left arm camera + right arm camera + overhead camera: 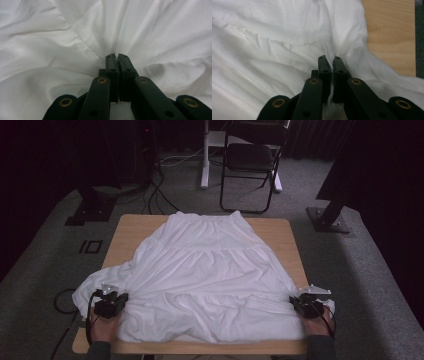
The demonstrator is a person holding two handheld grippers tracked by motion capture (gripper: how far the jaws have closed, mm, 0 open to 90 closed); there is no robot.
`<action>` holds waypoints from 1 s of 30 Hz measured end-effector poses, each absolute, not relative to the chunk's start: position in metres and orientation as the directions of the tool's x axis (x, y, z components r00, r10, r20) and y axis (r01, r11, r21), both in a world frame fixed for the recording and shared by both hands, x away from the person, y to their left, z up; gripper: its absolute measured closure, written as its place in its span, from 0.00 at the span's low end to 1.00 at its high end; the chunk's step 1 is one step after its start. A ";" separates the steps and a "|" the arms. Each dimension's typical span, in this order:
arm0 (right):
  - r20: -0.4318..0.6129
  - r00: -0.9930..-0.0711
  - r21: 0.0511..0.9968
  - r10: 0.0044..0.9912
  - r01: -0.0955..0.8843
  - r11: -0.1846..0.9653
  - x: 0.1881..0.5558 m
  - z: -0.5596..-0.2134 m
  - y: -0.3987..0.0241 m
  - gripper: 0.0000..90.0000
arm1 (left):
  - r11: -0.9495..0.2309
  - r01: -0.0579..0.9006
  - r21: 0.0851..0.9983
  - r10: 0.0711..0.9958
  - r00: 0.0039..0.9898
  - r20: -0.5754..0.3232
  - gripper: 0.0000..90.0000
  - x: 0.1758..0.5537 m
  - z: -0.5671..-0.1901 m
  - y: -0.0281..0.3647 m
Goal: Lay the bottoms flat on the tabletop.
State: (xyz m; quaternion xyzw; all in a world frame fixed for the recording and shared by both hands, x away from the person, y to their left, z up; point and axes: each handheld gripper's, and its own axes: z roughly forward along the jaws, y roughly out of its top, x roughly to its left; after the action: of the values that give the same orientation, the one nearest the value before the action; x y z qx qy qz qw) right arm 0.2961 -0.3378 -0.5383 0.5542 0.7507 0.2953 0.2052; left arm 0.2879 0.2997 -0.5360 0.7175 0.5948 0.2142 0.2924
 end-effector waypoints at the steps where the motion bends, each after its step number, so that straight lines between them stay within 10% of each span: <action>1: 0.017 -0.300 0.671 0.954 0.711 0.212 0.292 -0.538 -0.337 0.97 | -0.127 0.733 0.668 0.978 0.205 -0.040 0.98 0.284 -0.535 0.299; 30: 0.016 -0.269 0.629 0.963 0.751 0.199 0.186 -0.535 -0.344 0.95 | -0.183 0.777 0.603 0.965 0.258 -0.039 0.88 0.192 -0.529 0.291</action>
State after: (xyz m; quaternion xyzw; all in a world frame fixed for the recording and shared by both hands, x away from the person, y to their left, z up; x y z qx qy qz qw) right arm 0.1862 -0.3439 -0.5352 0.5720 0.7492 0.2706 0.1957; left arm 0.1922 0.2912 -0.5292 0.7480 0.5823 0.1791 0.2633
